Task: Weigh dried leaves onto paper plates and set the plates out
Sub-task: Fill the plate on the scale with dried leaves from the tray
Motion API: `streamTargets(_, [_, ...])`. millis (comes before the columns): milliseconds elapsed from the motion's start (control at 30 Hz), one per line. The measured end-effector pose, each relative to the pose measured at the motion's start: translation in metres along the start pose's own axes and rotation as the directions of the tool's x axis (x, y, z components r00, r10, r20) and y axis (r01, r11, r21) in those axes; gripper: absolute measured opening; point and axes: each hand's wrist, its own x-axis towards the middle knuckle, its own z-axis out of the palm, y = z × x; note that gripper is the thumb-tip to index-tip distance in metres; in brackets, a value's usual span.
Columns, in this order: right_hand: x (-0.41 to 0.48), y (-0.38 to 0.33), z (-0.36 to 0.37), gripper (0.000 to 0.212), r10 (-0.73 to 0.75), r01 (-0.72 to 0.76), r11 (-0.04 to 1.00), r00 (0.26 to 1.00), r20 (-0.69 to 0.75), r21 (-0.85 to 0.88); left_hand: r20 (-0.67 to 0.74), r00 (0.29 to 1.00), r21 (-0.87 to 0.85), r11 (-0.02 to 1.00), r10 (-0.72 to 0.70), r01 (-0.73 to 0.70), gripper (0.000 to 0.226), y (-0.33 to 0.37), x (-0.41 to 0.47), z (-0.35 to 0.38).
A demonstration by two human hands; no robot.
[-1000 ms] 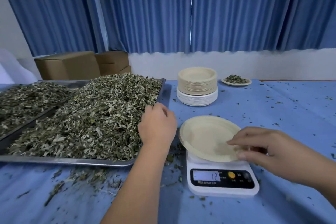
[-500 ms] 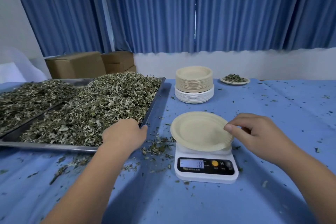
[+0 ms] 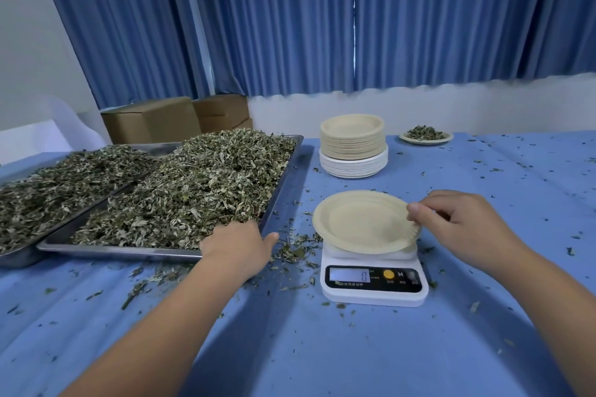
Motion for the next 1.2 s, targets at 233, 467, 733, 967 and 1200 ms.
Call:
streamTargets(233, [-0.001, 0.001, -0.003, 0.03, 0.024, -0.02, 0.999, 0.993, -0.112, 0.042, -0.172, 0.981, -0.015, 0.996, 0.087, -0.091, 0.049, -0.013, 0.002, 0.007])
streamTargets(467, [-0.001, 0.003, -0.002, 0.03, 0.037, -0.032, 0.999, 0.991, -0.127, 0.044, -0.233, 0.963, -0.22, 0.958, 0.132, -0.185, 0.054, -0.03, 0.012, 0.0])
streamTargets(733, [-0.002, 0.002, -0.003, 0.032, 0.057, -0.05, 0.997, 0.988, -0.143, 0.05, -0.294, 0.949, -0.383, 0.896, 0.112, -0.225, 0.062, -0.042, 0.026, -0.011])
streamTargets(967, [-0.001, 0.003, -0.001, 0.033, 0.077, -0.07, 0.996, 0.984, -0.158, 0.048, -0.436, 0.891, -0.245, 0.937, 0.125, -0.251, 0.065, -0.049, 0.034, -0.026])
streamTargets(1200, [0.0, -0.004, -0.011, 0.047, 0.205, -0.197, 0.972, 0.978, -0.05, 0.129, -0.494, 0.856, -0.166, 0.949, 0.154, -0.267, 0.063, -0.045, 0.037, -0.023])
